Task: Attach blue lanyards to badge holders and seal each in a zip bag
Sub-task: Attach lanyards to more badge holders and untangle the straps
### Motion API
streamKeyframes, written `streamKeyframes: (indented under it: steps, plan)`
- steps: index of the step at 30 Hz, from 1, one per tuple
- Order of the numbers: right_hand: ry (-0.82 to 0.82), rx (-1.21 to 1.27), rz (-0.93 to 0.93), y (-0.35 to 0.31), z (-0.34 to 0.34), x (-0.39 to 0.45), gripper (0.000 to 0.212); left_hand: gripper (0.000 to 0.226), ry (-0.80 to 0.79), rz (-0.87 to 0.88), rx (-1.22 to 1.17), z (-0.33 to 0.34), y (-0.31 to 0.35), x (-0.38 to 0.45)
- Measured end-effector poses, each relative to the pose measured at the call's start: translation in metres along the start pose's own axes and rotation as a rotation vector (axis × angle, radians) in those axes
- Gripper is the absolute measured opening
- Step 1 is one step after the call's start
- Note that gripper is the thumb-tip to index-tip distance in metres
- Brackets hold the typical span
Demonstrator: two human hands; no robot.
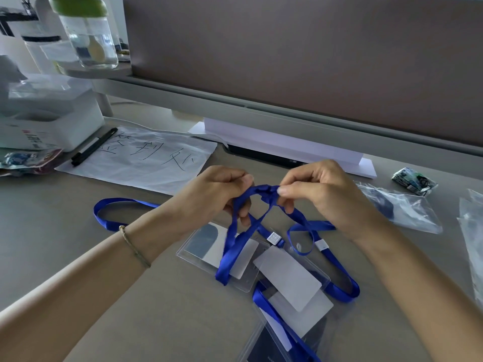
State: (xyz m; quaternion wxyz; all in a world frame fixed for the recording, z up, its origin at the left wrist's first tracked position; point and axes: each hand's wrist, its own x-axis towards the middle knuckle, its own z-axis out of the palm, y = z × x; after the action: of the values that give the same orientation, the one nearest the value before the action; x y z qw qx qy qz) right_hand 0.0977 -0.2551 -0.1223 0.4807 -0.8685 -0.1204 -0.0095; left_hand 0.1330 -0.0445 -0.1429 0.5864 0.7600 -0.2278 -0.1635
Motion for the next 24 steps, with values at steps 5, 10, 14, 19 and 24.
streamKeyframes:
  steps: [5, 10, 14, 19, 24]
  plan:
    - [0.317, -0.388, -0.126, 0.003, 0.011, -0.002, 0.021, 0.033, 0.0, -0.005, -0.116, 0.004, 0.001, -0.002]
    - [0.133, -0.281, -0.161, -0.01, 0.017, -0.006, 0.019, 0.03, -0.072, 0.019, -0.205, 0.002, -0.005, 0.001]
    - [0.042, -0.284, -0.127, -0.005, 0.019, -0.005, 0.011, 0.03, -0.109, 0.003, -0.271, 0.0, -0.006, 0.002]
    - [0.22, -0.031, -0.082, -0.004, 0.006, -0.003, 0.017, 0.033, -0.128, -0.042, -0.297, -0.009, -0.006, 0.001]
    - [0.288, 0.686, 0.168, -0.002, -0.003, 0.006, 0.025, 0.045, -0.063, -0.043, -0.001, -0.018, 0.0, 0.0]
